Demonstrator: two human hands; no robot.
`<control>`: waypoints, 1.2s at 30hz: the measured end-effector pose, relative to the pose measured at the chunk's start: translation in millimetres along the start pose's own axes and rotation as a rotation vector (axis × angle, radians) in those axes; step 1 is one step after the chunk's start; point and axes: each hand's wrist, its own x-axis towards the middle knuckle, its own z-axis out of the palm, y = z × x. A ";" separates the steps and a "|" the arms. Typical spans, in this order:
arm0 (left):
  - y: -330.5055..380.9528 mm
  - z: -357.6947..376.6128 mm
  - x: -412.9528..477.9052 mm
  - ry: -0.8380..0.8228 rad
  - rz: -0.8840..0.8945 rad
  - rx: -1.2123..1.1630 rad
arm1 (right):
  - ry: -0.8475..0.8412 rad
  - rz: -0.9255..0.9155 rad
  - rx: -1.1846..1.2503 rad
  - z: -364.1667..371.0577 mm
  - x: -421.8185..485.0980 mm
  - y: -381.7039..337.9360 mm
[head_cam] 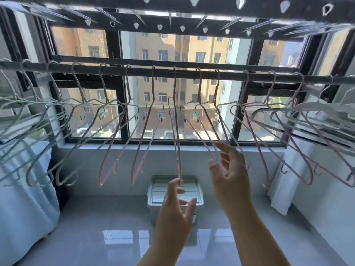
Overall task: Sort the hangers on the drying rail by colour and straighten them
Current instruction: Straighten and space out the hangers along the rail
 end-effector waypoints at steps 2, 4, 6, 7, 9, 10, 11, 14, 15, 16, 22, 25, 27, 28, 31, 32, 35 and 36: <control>4.9 1.0 -5.0 0.057 -0.006 0.018 | 0.035 -0.001 -0.045 -7.1 3.1 5.1; 12.4 -0.7 -8.0 0.148 0.048 0.047 | 0.096 -0.044 -0.141 -14.3 5.3 7.0; 26.0 -3.4 -9.5 0.211 0.147 0.060 | 0.141 -0.106 -0.252 -22.2 9.3 6.7; 33.8 -3.1 -9.7 0.221 0.204 0.063 | 0.141 -0.133 -0.291 -26.2 12.4 5.3; 48.7 2.5 -8.3 0.216 0.305 0.066 | 0.064 -0.127 -0.315 -32.3 20.1 -0.9; 56.4 6.3 -6.8 0.197 0.312 0.070 | -0.016 -0.089 -0.308 -32.8 24.0 -4.5; 62.8 10.9 -4.4 0.160 0.297 0.071 | -0.112 -0.037 -0.295 -31.6 27.3 -8.8; 67.7 25.6 8.8 0.058 0.151 0.106 | -0.348 0.123 -0.190 -16.5 35.4 -18.1; 67.4 28.3 12.1 0.037 0.110 0.129 | -0.388 0.175 -0.165 -9.9 37.6 -18.2; 66.8 29.5 16.0 0.023 0.087 0.148 | -0.411 0.213 -0.163 -3.5 40.4 -16.5; 54.1 27.6 32.5 0.031 0.114 0.120 | -0.406 0.281 -0.065 24.0 47.1 0.0; 49.3 25.3 38.8 0.111 0.087 0.088 | -0.343 0.288 0.050 26.7 45.4 6.7; 44.2 23.4 40.5 0.115 0.114 0.088 | -0.321 0.299 0.102 27.8 45.0 12.8; 42.9 23.0 41.3 0.111 0.119 0.075 | -0.308 0.300 0.118 28.2 45.0 13.8; 39.9 23.2 42.6 0.116 0.127 0.063 | -0.274 0.307 0.174 29.1 45.7 14.1; 40.2 23.4 42.5 0.121 0.131 0.063 | -0.269 0.308 0.193 28.2 45.7 13.7; 43.0 24.6 42.1 0.132 0.159 0.047 | -0.241 0.307 0.199 24.6 47.4 15.6; 43.9 25.3 42.4 0.128 0.162 0.029 | -0.234 0.300 0.193 23.1 47.7 16.7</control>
